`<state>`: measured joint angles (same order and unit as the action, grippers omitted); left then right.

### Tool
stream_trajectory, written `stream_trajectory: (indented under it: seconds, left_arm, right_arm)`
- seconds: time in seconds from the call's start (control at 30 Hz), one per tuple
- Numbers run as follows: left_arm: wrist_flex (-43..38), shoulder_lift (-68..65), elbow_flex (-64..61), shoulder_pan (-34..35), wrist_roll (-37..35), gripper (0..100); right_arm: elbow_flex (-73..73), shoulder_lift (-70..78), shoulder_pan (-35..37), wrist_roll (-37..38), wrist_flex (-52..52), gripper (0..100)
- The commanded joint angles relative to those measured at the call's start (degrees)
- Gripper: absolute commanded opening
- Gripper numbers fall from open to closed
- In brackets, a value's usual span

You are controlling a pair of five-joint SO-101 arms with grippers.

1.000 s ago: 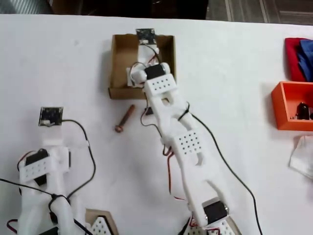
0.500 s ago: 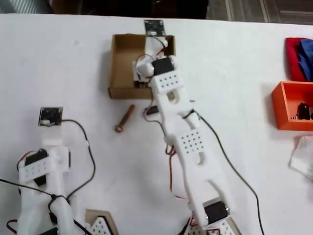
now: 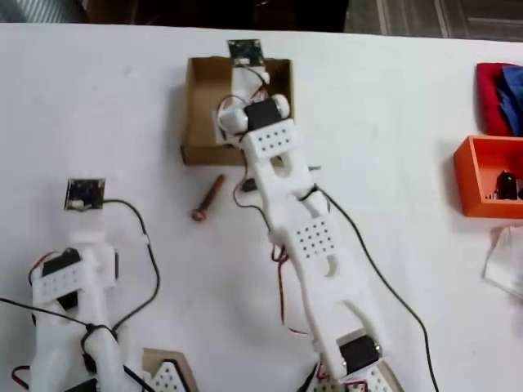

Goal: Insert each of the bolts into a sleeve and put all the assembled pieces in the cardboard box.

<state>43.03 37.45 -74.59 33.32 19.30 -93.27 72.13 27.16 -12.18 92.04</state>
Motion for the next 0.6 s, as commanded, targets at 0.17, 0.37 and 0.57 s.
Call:
stream_trajectory:
  seconds: [0.17,0.37,0.57]
  left_arm:
    - [-0.9,1.2,0.1,-0.6,0.4,2]
    - [-0.9,1.2,0.1,-0.6,0.4,2]
    - [-0.9,1.2,0.1,-0.6,0.4,2]
  right_arm:
    - [-1.9,-17.0,-0.9,14.2,9.5,2.1]
    - [12.8,-31.4,-0.5,26.5,9.5,2.2]
    - [48.9,-48.3,1.8,47.6,9.3,11.8]
